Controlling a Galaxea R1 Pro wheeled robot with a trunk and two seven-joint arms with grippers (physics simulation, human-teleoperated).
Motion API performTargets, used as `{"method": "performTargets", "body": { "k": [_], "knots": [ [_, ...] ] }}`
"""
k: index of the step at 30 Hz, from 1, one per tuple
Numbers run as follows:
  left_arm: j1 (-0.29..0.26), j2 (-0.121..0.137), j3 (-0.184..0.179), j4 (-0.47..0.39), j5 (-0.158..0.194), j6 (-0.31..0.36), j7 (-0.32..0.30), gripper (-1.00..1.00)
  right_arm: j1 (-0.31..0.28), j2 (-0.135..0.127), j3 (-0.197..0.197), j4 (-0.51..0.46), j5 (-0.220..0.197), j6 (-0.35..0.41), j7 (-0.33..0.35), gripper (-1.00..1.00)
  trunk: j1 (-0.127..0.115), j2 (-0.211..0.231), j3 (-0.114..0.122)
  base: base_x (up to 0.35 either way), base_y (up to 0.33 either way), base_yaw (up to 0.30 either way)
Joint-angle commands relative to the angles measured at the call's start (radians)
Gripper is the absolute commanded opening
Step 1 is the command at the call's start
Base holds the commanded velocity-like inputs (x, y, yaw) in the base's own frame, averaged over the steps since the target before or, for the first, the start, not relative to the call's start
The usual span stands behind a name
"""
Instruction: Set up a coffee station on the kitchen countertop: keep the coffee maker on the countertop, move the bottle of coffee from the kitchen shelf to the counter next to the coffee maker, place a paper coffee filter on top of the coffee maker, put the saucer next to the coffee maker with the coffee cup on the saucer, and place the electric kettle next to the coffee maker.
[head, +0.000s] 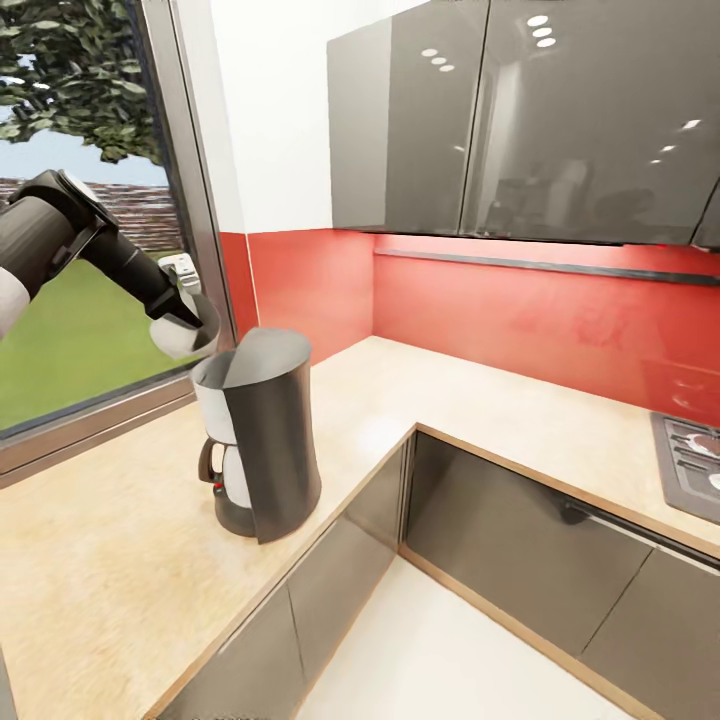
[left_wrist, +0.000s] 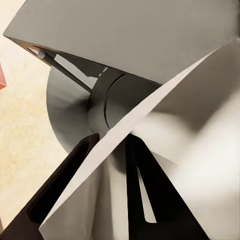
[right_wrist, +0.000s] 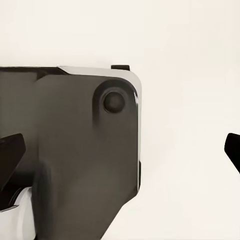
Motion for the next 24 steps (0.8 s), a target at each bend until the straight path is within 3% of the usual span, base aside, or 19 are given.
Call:
{"method": "performTargets", "body": {
  "k": [1,24],
  "knots": [
    [-0.001,0.0,-0.001,-0.002,-0.006,0.008,-0.006,-1.0,0.0,0.0,-0.001,0.0,0.0,-0.003,0.0,1.0,0.0,-0.002,-0.002,-0.018,0.0,0.0],
    [0.039,0.0,0.005,0.0,-0.001,0.007,-0.006,-1.0,0.0,0.0,0.0,0.001,0.0,-0.003,0.0,1.0,0.0,-0.002,-0.002,-0.001,0.0,0.0]
  ]
}}
